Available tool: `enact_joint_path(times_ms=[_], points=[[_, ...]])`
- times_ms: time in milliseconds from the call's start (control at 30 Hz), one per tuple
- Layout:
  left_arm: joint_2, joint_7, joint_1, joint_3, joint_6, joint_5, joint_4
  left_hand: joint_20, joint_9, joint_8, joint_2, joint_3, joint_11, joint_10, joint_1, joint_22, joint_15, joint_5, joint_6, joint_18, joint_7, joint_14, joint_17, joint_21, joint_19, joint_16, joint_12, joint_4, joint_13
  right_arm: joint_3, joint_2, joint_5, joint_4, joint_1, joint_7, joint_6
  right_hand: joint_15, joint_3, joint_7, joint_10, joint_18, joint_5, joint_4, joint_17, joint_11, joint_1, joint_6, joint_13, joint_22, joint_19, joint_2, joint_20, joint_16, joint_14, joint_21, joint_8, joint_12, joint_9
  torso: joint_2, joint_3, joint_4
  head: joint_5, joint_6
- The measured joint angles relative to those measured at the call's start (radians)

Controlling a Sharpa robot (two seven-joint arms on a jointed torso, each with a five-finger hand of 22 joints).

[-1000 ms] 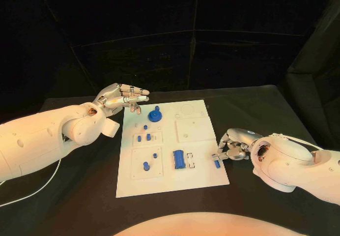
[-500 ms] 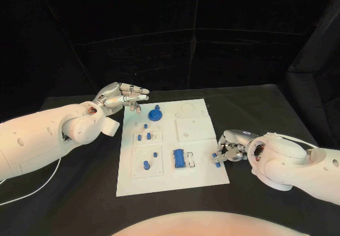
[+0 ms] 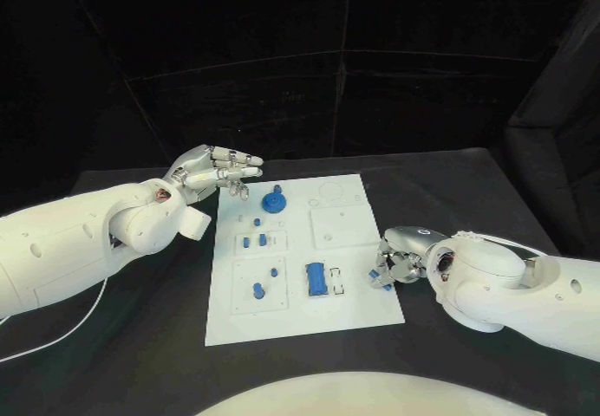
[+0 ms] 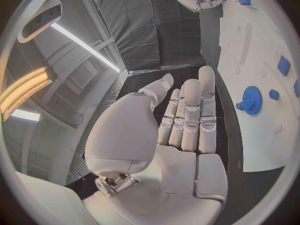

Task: Assemble the parts on the task board

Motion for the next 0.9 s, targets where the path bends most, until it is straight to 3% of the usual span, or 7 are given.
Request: enact_joint_path(times_ms=[200, 400, 567, 733, 800, 833, 900], points=[[-0.001, 0.000, 0.000, 0.000, 0.000, 0.000, 0.000, 0.000, 0.000, 0.000, 0.000, 0.000, 0.000, 0.000, 0.000, 0.000, 0.000, 0.000, 0.000, 0.000, 0.000, 0.000, -0.001, 0.000, 0.000, 0.000, 0.000, 0.000, 0.000, 0.002, 0.016, -0.037, -0.001, 0.000, -0.008, 0.019, 0.000, 0.047, 0.002, 0.000, 0.000, -0.002, -0.027, 0.000, 0.000, 0.013, 0.002, 0.007, 0.000, 0.000, -0.013, 0.000, -0.004, 0.000, 0.000, -0.019, -0.010, 0.000, 0.000, -0.0003, 0.0006, 0.001, 0.001], [-0.002, 0.000, 0.000, -0.001, 0.000, 0.000, 0.000, 0.000, 0.000, 0.000, 0.000, 0.000, 0.000, 0.000, 0.000, 0.000, 0.000, 0.000, 0.000, 0.000, 0.000, 0.000, -0.001, 0.000, 0.000, 0.000, 0.000, 0.000, 0.000, 0.002, 0.015, -0.050, 0.014, -0.001, -0.009, 0.026, 0.000, 0.110, 0.002, 0.000, 0.000, 0.085, -0.028, 0.000, 0.000, 0.013, 0.002, 0.007, 0.009, 0.004, -0.013, -0.004, -0.004, 0.000, 0.000, -0.036, -0.014, -0.015, 0.000, -0.0004, 0.0010, 0.003, 0.003], [-0.002, 0.000, -0.001, -0.002, 0.000, 0.000, 0.000, 0.000, 0.000, 0.000, 0.000, 0.000, 0.000, 0.000, 0.000, 0.000, 0.000, 0.000, 0.000, 0.000, 0.000, 0.000, -0.001, 0.000, 0.000, 0.000, 0.000, 0.000, 0.000, 0.000, -0.002, -0.021, 0.028, -0.003, -0.001, 0.006, 0.000, 0.191, 0.001, 0.000, 0.000, 0.111, -0.017, 0.000, 0.000, 0.008, -0.002, 0.007, 0.011, 0.004, -0.008, -0.004, -0.004, 0.000, 0.000, -0.050, -0.015, -0.015, 0.000, -0.0003, 0.0010, 0.004, 0.005], [-0.001, 0.000, -0.001, -0.003, 0.000, 0.000, 0.000, 0.000, 0.000, 0.000, 0.000, 0.000, 0.000, 0.000, 0.000, 0.000, 0.000, 0.000, 0.000, 0.000, 0.000, 0.000, -0.001, 0.000, 0.000, 0.000, 0.000, 0.000, 0.000, -0.002, -0.018, 0.060, 0.041, -0.006, 0.021, -0.039, 0.000, 0.331, 0.004, 0.000, 0.000, 0.111, -0.009, 0.000, 0.000, 0.006, -0.007, -0.002, 0.016, 0.004, -0.007, -0.004, -0.004, 0.000, 0.000, -0.069, -0.016, -0.019, 0.000, -0.0009, 0.0017, 0.004, 0.007], [-0.001, 0.000, -0.001, -0.003, 0.001, 0.000, 0.000, 0.000, 0.000, 0.000, 0.000, 0.000, 0.000, 0.000, 0.000, 0.000, 0.000, 0.000, 0.000, 0.000, 0.000, 0.000, -0.001, 0.000, 0.000, 0.000, 0.000, 0.000, 0.000, -0.005, -0.021, 0.105, 0.045, -0.008, 0.037, -0.062, 0.000, 0.349, 0.007, 0.000, 0.000, 0.111, 0.001, 0.000, 0.000, -0.007, -0.004, -0.025, 0.013, 0.004, -0.020, -0.004, -0.004, 0.000, 0.000, -0.070, -0.018, -0.019, 0.000, -0.0009, 0.0017, 0.008, 0.007], [-0.001, 0.000, -0.001, -0.004, 0.001, 0.000, 0.000, 0.000, 0.000, 0.000, 0.000, 0.000, 0.000, 0.000, 0.000, 0.000, 0.000, 0.000, 0.000, 0.000, 0.000, 0.000, -0.001, 0.000, 0.000, 0.000, 0.000, 0.000, 0.000, -0.006, -0.022, 0.125, 0.046, -0.009, 0.044, -0.072, 0.000, 0.408, 0.008, 0.000, 0.000, 0.111, 0.005, 0.000, 0.000, -0.025, -0.004, -0.067, 0.007, 0.004, -0.038, -0.004, -0.004, 0.000, 0.000, -0.070, -0.024, -0.019, 0.000, -0.0009, 0.0017, 0.009, 0.007], [-0.001, 0.000, -0.001, -0.004, 0.001, 0.000, 0.000, 0.000, 0.000, 0.000, 0.000, 0.000, 0.000, 0.000, 0.000, 0.000, 0.000, 0.000, 0.000, 0.000, 0.000, 0.000, -0.001, 0.000, 0.000, 0.000, 0.000, 0.000, 0.000, -0.007, -0.024, 0.170, 0.047, -0.010, 0.062, -0.094, 0.000, 0.452, 0.008, 0.000, 0.000, 0.111, 0.004, 0.000, 0.000, -0.046, -0.003, -0.083, 0.002, 0.004, -0.060, -0.004, -0.004, 0.000, 0.000, -0.069, -0.034, -0.019, 0.001, -0.0009, 0.0016, 0.011, 0.007]])
